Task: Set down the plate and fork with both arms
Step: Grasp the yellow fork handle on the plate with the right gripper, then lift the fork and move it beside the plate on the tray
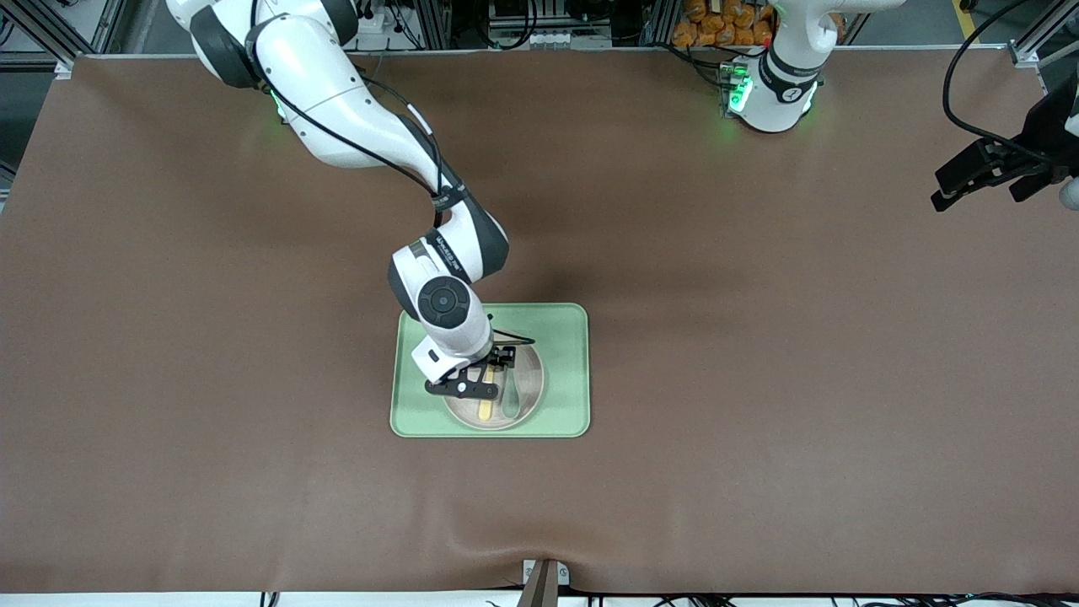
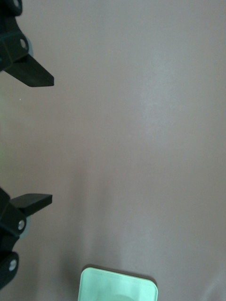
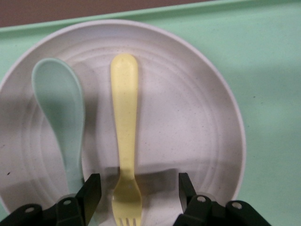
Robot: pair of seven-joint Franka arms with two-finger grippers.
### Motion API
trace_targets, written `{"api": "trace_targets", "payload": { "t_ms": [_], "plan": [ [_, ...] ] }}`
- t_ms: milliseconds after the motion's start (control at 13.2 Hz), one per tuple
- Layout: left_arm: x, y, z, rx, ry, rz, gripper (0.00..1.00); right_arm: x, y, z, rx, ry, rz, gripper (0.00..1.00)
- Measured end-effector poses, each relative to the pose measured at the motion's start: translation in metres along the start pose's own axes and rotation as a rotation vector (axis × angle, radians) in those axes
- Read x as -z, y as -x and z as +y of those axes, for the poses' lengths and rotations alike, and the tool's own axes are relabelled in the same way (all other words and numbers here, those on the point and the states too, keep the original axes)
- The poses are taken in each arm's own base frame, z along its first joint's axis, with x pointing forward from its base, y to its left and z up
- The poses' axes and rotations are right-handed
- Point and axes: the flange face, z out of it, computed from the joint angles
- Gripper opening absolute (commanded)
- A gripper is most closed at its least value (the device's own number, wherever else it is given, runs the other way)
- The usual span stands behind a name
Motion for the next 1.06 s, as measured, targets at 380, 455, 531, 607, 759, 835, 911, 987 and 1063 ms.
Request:
{"api": "trace_targets", "payload": {
  "t_ms": [380,455,531,607,759,835,911,987,1063],
  "plan": [
    [0.000,-0.001,-0.003,-0.021,0.000,0.000,1.00,-0.003,0.001,-0.001,-0.001,0.001,0.001,0.64],
    [0.000,-0.001,-0.003,-0.021,0.000,0.000,1.00,-0.004,0.001,-0.001,-0.001,0.001,0.001,0.56],
    [-0.001,-0.001,-0.003,-0.024,0.000,-0.001,1.00,-0.004,0.001,-0.001,-0.001,0.001,0.000,0.39],
    [-0.001,-0.001,-0.003,-0.036,0.000,-0.001,1.00,-0.004,0.001,-0.001,-0.001,0.001,0.000,0.23],
    [-0.001,-0.001,-0.003,-0.052,0.000,-0.002,1.00,-0.004,0.001,-0.001,0.000,0.001,0.000,0.00],
    [-0.002,-0.001,-0.003,-0.053,0.000,-0.003,1.00,-0.004,0.003,-0.003,0.004,0.000,0.000,0.00],
    [-0.003,0.000,-0.003,-0.057,0.000,-0.005,1.00,-0.003,0.006,-0.007,0.011,-0.001,0.001,0.00],
    [-0.003,-0.001,-0.003,-0.057,-0.001,-0.007,1.00,-0.003,0.009,-0.011,0.018,-0.001,0.001,0.00],
    [-0.004,-0.001,-0.003,-0.057,-0.001,-0.008,1.00,-0.003,0.011,-0.014,0.022,-0.001,0.001,0.00]
  ]
}}
